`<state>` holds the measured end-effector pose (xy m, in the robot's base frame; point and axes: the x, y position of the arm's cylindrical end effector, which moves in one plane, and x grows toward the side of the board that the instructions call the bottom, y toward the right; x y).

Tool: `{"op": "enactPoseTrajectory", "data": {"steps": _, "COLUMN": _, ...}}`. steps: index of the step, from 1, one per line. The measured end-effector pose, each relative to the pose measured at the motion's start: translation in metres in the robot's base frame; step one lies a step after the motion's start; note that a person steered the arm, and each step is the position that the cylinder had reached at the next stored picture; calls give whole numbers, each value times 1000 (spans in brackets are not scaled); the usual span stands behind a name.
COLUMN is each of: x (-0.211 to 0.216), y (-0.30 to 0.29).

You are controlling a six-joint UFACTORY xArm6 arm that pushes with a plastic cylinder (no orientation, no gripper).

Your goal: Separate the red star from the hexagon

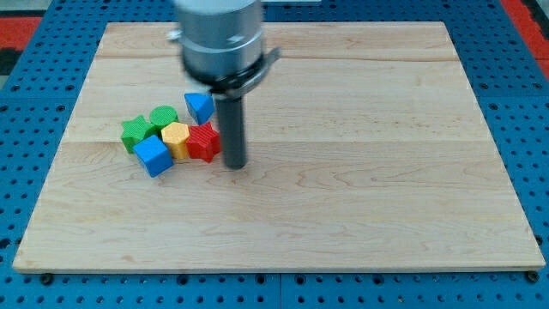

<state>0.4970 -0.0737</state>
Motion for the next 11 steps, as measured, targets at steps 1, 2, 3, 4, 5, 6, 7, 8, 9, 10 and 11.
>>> {"op": "enactPoseTrajectory", "data": {"steps": 1, "x": 25, "y": -31}}
{"op": "enactPoseTrajectory", "data": {"steps": 2, "x": 1, "y": -86}}
{"op": "enactPoseTrajectory", "data": {"steps": 3, "x": -23, "y": -107}}
{"op": "enactPoseTrajectory", "data": {"steps": 4, "x": -25, "y": -64}}
{"op": "enactPoseTrajectory", "data": {"steps": 5, "x": -28, "y": -40}}
{"op": "enactPoseTrajectory", "data": {"steps": 6, "x": -30, "y": -35}}
{"op": "enactPoseTrajectory", "data": {"steps": 7, "x": -29, "y": -23}}
{"op": "enactPoseTrajectory", "data": {"steps": 8, "x": -42, "y": -19}}
{"op": "enactPoseTrajectory", "data": {"steps": 9, "x": -53, "y": 3}}
{"op": "enactPoseTrajectory", "data": {"steps": 10, "x": -73, "y": 29}}
{"op": "enactPoseTrajectory", "data": {"steps": 11, "x": -106, "y": 35}}
